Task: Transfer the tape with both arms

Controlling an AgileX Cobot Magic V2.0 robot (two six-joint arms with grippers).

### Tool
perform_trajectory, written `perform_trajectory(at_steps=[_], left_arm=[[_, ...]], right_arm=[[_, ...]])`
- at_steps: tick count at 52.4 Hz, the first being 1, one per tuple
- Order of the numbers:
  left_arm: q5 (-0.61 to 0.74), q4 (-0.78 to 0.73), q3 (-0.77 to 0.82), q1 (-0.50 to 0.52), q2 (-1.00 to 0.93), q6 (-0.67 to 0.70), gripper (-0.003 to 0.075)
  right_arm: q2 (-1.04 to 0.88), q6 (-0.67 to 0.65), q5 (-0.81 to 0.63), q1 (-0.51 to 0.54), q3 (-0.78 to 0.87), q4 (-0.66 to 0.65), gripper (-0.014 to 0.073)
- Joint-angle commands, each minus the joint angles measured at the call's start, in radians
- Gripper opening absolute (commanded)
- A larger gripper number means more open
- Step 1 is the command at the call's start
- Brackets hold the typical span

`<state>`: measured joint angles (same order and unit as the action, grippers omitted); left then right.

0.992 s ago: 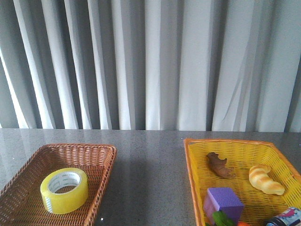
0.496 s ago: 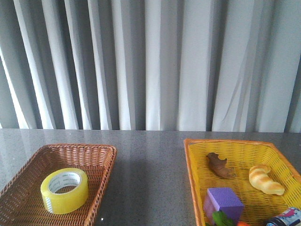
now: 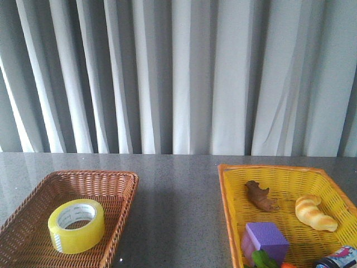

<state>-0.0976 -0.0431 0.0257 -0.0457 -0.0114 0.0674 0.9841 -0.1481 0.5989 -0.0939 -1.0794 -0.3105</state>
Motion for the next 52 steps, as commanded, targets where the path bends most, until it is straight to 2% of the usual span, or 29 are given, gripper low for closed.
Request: perform_trajectory(at_steps=[1, 40, 47, 52], left_arm=[[0.073, 0.011, -0.021, -0.008, -0.017, 0.01, -0.0006], [0.077, 0.011, -0.023, -0.005, -0.017, 0.01, -0.0006], [0.077, 0.011, -0.023, -0.005, -0.017, 0.01, -0.0006], [0.077, 0.011, -0.023, -0.005, -0.017, 0.01, -0.0006]], right_arm=[[-0.016, 0.002, -0.061, 0.004, -0.026, -0.022, -0.0008], [-0.016, 0.002, -0.061, 0.004, -0.026, -0.021, -0.0008], [-0.05, 0.012, -0.043, 0.004, -0.023, 0.052, -0.0008], [-0.138, 0.093, -0.118, 0.004, 0.055, 0.09, -0.0008]])
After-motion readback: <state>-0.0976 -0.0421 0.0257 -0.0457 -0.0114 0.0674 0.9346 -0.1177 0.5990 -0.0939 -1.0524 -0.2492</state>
